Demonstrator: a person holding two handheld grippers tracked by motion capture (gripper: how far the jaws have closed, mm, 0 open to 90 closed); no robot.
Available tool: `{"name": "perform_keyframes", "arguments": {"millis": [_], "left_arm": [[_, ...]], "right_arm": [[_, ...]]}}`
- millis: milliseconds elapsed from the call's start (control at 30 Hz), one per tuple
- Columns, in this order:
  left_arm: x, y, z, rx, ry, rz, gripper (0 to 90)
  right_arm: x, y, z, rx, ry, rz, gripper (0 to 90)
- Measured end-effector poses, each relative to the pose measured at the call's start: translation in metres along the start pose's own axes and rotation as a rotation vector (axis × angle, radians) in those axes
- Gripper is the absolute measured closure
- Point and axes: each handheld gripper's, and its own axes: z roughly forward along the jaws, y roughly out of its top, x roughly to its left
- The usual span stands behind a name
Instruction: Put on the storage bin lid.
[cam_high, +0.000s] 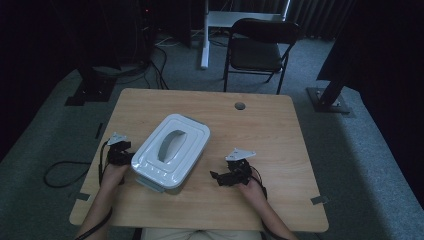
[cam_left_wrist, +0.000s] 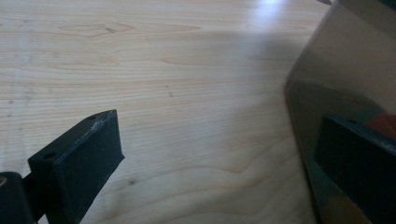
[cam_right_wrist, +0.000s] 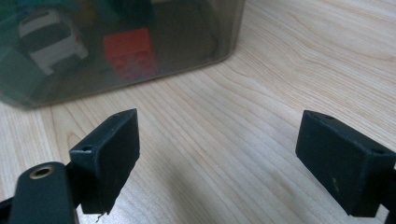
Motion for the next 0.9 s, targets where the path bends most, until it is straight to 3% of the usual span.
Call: {"name": "perform_keyframes", "arguments": {"millis": [67,233,433,667,900], "left_arm": [[-0.002,0.0,0.0,0.004,-0.004,0.005,2.0],[-0.02,-0.002,-0.001,0.017,-0.016,0.063,2.0],[-0.036,-0.003,-0.004,0.015,-0.025,0.091,1.9],[-0.049,-0.004,-0.001,0.022,-0.043,0.086,2.0],[-0.073,-0.003,0.003,0.046,-0.073,0.145,1.9]], "right_arm": [[-0.001,0.0,0.0,-0.002,-0.002,0.003,13.2],[-0.001,-0.003,-0.001,0.005,-0.007,0.004,13.2],[-0.004,-0.009,-0.006,-0.006,-0.02,0.027,13.2],[-0.008,-0.011,-0.008,-0.005,-0.046,0.035,13.2],[-0.008,-0.012,-0.013,-0.013,-0.059,0.029,13.2]]}}
